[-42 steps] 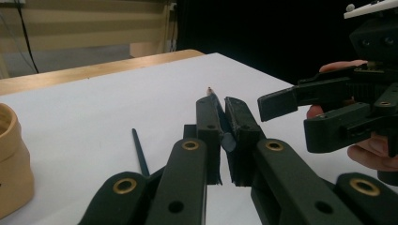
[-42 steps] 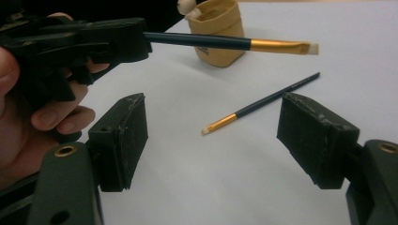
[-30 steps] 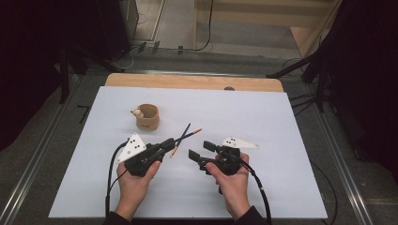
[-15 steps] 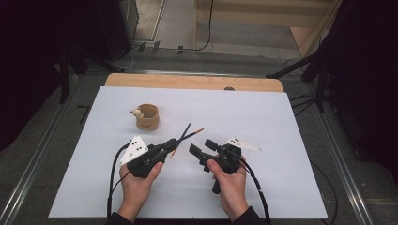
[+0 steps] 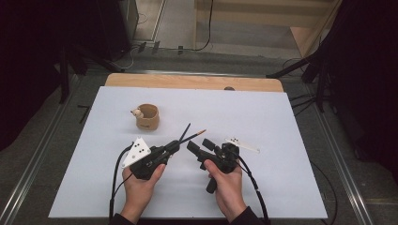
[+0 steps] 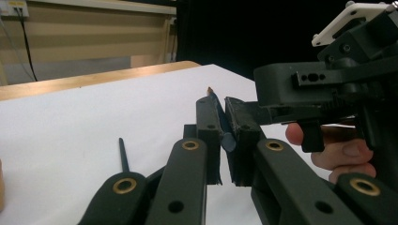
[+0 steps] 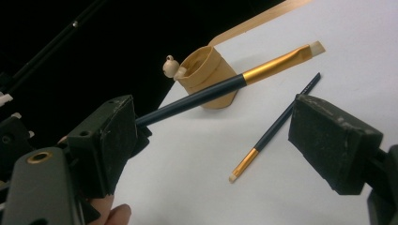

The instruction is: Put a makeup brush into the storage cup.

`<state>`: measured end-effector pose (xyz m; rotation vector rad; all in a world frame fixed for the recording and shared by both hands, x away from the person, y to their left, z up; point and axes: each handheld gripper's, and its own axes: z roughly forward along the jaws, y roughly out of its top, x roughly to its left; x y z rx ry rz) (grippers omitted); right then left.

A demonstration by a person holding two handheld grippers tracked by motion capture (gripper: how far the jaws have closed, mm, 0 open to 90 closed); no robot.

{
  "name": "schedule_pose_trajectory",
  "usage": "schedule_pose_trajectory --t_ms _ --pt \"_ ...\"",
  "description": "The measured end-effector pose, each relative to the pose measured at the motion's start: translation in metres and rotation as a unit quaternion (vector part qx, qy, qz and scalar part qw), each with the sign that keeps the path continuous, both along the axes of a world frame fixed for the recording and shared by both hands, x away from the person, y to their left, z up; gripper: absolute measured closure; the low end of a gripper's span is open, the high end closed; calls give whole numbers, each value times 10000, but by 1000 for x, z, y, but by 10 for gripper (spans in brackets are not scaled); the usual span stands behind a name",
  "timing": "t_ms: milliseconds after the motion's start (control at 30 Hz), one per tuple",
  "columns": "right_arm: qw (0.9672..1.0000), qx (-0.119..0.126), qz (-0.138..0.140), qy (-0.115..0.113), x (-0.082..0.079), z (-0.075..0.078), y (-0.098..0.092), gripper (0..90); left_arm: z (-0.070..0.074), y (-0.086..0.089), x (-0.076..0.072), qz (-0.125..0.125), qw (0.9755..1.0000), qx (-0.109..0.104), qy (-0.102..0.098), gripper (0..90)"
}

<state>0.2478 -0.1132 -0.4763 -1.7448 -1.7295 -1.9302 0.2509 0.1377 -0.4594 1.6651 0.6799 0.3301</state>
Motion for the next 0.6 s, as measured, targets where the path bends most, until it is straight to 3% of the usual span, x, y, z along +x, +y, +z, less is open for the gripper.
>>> schedule_pose_trajectory --t_ms 367,600 --pt "9986 448 -59 263 2 -5 -2 198 -1 -5 -3 -94 9999 0 -40 860" --pt "9980 582 -63 251 3 -6 -5 275 -2 -8 -5 -140 9999 4 -83 860"
